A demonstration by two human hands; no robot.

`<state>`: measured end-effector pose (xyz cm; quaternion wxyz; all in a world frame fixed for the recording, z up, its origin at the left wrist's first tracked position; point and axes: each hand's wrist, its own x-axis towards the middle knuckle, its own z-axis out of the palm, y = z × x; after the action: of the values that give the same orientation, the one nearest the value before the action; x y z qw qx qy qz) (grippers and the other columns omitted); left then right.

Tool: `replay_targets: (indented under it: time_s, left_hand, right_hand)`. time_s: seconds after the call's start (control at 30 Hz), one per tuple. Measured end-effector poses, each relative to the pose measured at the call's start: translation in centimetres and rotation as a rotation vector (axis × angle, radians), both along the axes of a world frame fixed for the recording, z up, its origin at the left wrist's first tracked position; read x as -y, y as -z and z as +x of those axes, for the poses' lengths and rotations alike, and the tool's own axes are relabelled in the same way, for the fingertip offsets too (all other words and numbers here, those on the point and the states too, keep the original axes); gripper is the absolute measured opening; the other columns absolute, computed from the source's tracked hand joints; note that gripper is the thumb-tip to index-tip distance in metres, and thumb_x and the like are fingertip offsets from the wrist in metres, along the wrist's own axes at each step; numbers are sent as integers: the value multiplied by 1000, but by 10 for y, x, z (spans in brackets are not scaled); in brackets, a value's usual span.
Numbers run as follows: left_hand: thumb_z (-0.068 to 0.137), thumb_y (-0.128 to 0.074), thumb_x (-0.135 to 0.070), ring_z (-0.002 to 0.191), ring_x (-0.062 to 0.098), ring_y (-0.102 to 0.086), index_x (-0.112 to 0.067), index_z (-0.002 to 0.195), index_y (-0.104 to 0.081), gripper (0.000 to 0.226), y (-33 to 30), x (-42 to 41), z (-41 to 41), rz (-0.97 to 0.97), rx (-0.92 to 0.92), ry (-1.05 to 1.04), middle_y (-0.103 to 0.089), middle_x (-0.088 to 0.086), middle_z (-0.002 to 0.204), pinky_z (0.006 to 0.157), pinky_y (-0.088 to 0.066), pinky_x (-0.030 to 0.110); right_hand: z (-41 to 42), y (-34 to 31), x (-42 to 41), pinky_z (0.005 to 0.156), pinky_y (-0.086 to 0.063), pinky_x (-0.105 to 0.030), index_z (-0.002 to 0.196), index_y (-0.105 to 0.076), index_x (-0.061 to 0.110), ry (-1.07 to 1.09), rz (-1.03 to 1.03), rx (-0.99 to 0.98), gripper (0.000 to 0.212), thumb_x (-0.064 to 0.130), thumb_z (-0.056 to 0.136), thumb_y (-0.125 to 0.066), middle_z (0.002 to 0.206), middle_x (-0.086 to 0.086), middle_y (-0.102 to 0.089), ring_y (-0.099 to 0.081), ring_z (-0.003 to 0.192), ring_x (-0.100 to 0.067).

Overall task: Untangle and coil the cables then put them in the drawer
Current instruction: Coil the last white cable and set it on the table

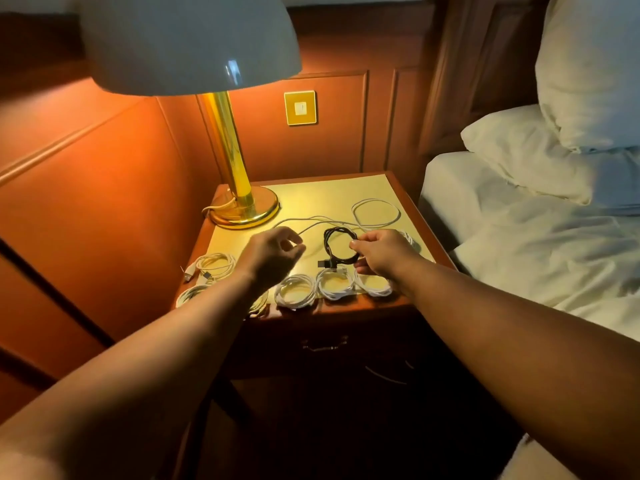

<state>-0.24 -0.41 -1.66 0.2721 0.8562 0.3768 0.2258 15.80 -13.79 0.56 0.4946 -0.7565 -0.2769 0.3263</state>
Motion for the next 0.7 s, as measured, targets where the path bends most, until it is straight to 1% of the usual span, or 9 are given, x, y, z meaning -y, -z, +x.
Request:
replay_targets:
  time_s: [0.1, 0.17, 0.27, 0.33, 0.4, 0.47, 0.5, 0.6, 0.7]
  left_hand:
    - [91, -68, -34, 87, 16, -60, -24, 108, -66, 20, 1, -34, 14, 149, -194, -35, -65, -3, 100, 75, -54, 33]
    - [89, -69, -40, 96, 18, -58, -27, 112, -64, 27, 5, -53, 24, 226, -313, -56, -60, -4, 109, 80, -54, 36]
    - [84, -72, -46, 110, 21, -54, -29, 117, -62, 39, 10, -76, 37, 257, -436, -46, -53, -2, 120, 87, -52, 37]
    - [83, -74, -44, 114, 22, -52, -29, 119, -60, 42, 11, -89, 46, 272, -438, 0, -52, 1, 125, 92, -51, 39]
    - [83, -75, -37, 117, 22, -51, -28, 126, -53, 50, 10, -100, 57, 239, -404, 68, -52, 2, 131, 97, -49, 40]
    - [82, -76, -31, 125, 23, -48, -29, 138, -43, 65, 7, -108, 70, 210, -425, 144, -48, 2, 142, 103, -47, 42]
    - [82, -76, -30, 129, 25, -46, -30, 145, -36, 74, 6, -112, 77, 214, -468, 178, -44, 3, 148, 104, -46, 42]
    - [86, -71, -28, 133, 29, -43, -32, 154, -18, 86, 6, -119, 97, 244, -627, 253, -32, 4, 158, 101, -47, 41]
    - [92, -63, -29, 129, 30, -47, -30, 153, -24, 73, 14, -126, 113, 220, -723, 233, -38, 6, 153, 99, -47, 38]
  right_hand:
    - [13, 3, -25, 67, -61, -30, 122, -60, 4, 18, -30, 14, 29, 14, 95, -63, 89, -7, -63, -68, 76, -20]
    - [19, 5, -41, 66, -61, -30, 122, -59, 4, 18, -79, 33, 28, 13, 96, -62, 88, -8, -62, -69, 77, -22]
    - [26, 14, -64, 73, -62, -38, 111, -64, 1, -9, -159, 152, 21, 15, 96, -61, 91, -12, -66, -72, 84, -28]
    - [29, 21, -76, 79, -60, -44, 101, -69, 2, -65, -231, 282, 20, 18, 96, -61, 92, -15, -70, -71, 88, -32]
    - [31, 27, -86, 74, -58, -37, 96, -70, 3, -115, -308, 387, 21, 22, 95, -60, 93, -15, -70, -68, 88, -32]
    - [32, 32, -92, 60, -46, -26, 98, -67, 4, -152, -368, 445, 21, 24, 95, -60, 92, -13, -65, -61, 80, -29]
    - [33, 34, -95, 59, -43, -25, 99, -66, 5, -170, -390, 461, 21, 25, 95, -61, 94, -12, -65, -59, 80, -28]
    - [34, 37, -99, 70, -48, -29, 105, -70, 6, -206, -399, 478, 25, 29, 94, -65, 102, -11, -70, -65, 91, -27]
    - [37, 40, -97, 79, -52, -34, 102, -71, 8, -220, -363, 496, 23, 28, 95, -63, 102, -10, -70, -65, 95, -27]
